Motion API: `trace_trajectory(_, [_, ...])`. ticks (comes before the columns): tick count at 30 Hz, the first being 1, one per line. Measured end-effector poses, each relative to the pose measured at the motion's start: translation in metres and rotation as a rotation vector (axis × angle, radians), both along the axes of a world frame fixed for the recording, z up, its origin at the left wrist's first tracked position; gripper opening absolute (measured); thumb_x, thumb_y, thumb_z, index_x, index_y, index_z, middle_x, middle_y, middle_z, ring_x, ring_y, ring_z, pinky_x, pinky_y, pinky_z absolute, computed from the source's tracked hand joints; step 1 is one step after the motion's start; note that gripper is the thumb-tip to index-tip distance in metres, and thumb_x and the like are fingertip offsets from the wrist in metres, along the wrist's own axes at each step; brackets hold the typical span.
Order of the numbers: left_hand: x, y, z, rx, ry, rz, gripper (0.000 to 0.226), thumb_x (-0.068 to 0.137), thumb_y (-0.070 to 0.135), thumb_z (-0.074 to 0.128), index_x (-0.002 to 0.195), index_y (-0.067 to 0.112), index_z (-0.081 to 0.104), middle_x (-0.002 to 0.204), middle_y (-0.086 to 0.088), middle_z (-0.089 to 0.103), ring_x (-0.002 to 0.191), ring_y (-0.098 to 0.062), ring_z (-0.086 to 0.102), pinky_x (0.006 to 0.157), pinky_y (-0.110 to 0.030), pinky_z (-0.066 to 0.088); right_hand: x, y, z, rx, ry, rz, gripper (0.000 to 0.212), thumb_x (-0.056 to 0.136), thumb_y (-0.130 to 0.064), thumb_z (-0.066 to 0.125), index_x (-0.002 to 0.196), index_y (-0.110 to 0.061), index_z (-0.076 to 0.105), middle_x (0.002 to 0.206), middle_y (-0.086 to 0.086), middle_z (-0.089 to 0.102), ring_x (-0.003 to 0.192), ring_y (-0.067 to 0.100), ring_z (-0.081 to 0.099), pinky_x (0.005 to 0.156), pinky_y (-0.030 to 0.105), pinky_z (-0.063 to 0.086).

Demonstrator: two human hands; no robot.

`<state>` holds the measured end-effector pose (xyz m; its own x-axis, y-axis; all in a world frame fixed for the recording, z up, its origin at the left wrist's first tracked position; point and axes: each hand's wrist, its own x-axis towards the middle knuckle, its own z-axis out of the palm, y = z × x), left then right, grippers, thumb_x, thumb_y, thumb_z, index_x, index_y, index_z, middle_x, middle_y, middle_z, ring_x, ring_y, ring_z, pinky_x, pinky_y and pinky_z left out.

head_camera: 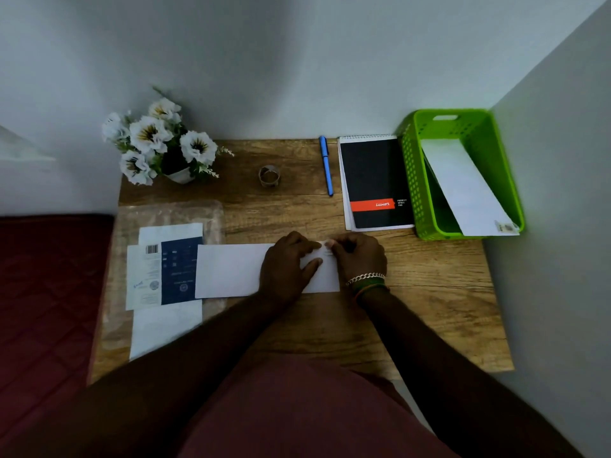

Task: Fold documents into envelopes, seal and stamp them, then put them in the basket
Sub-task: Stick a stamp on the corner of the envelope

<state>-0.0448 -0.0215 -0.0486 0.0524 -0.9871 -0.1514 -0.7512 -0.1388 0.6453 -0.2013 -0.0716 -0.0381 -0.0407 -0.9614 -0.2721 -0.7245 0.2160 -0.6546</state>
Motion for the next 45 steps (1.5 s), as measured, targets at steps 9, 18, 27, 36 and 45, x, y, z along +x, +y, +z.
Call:
trace_trajectory(9, [-0.0036, -0.0023, -0.0022, -0.004, 0.051, 0.081, 0.031, 0.090, 0.037, 0.073, 0.116, 0.020, 0.072, 0.112, 0.002, 0.064, 0.098, -0.004, 0.050, 0.086, -0.021, 0.038, -0.0024, -0.0015, 0.0024, 0.006, 0.003, 0.031, 0.021, 0.082, -0.039, 0.077, 0.097, -0.024, 0.078, 0.097, -0.007, 0.076, 0.090, 0.010, 0.068, 0.085, 0.029, 0.054])
trace_trajectory(18, [-0.0034, -0.0015, -0.0025, -0.023, 0.066, 0.085, 0.031, 0.089, 0.037, 0.074, 0.116, 0.021, 0.071, 0.112, 0.002, 0.065, 0.098, -0.006, 0.053, 0.085, -0.022, 0.040, 0.0013, -0.0007, 0.0041, 0.001, 0.042, 0.022, 0.019, 0.082, -0.040, 0.076, 0.094, -0.025, 0.078, 0.094, -0.008, 0.076, 0.087, 0.009, 0.068, 0.081, 0.027, 0.053])
trace_trajectory(27, [-0.0027, -0.0011, -0.0013, -0.031, 0.077, 0.076, 0.032, 0.089, 0.038, 0.073, 0.117, 0.024, 0.071, 0.111, 0.005, 0.065, 0.094, -0.002, 0.051, 0.084, -0.020, 0.041, 0.0023, 0.0019, 0.0042, -0.016, 0.047, 0.024, 0.018, 0.082, -0.039, 0.077, 0.092, -0.024, 0.078, 0.093, -0.006, 0.076, 0.085, 0.009, 0.069, 0.082, 0.032, 0.057])
trace_trajectory(36, [-0.0010, -0.0015, 0.0009, -0.061, -0.002, -0.018, 0.028, 0.093, 0.036, 0.069, 0.118, 0.025, 0.073, 0.111, -0.001, 0.067, 0.101, -0.017, 0.059, 0.083, -0.028, 0.044, 0.0038, 0.0021, 0.0044, -0.026, 0.048, -0.003, 0.021, 0.080, -0.042, 0.078, 0.089, -0.023, 0.079, 0.087, -0.007, 0.076, 0.080, 0.008, 0.069, 0.075, 0.024, 0.054])
trace_trajectory(45, [0.0007, -0.0051, 0.0048, -0.066, -0.095, -0.096, 0.025, 0.095, 0.038, 0.065, 0.117, 0.030, 0.074, 0.108, 0.001, 0.063, 0.096, -0.018, 0.056, 0.077, -0.035, 0.049, 0.0060, 0.0014, 0.0046, -0.036, 0.085, 0.017, 0.020, 0.079, -0.042, 0.077, 0.087, -0.024, 0.079, 0.085, -0.008, 0.076, 0.079, 0.010, 0.069, 0.072, 0.021, 0.048])
